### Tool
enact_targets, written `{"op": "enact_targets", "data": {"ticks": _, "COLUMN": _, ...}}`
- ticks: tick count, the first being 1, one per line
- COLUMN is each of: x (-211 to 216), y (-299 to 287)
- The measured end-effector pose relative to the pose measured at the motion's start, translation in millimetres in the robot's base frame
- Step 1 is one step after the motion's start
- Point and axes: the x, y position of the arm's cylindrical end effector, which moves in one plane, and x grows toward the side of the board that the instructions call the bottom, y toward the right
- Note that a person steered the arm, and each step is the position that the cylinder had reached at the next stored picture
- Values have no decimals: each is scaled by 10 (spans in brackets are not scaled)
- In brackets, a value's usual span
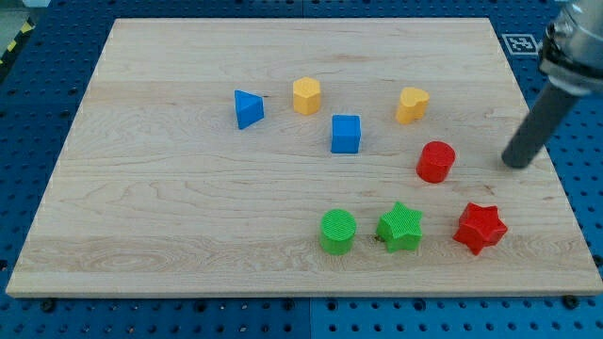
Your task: Slightly push the heart downwards
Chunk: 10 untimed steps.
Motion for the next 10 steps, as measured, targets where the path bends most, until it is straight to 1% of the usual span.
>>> {"op": "enact_targets", "data": {"ticks": 1, "x": -554, "y": -266}}
{"op": "enact_targets", "data": {"ticks": 2, "x": -939, "y": -711}}
{"op": "enact_targets", "data": {"ticks": 4, "x": -961, "y": -826}}
{"op": "enact_targets", "data": {"ticks": 5, "x": -956, "y": -1100}}
{"op": "enact_targets", "data": {"ticks": 6, "x": -929, "y": -1174}}
{"op": "enact_targets", "data": {"ticks": 8, "x": -820, "y": -1147}}
{"op": "enact_targets", "data": {"ticks": 10, "x": -859, "y": -1135}}
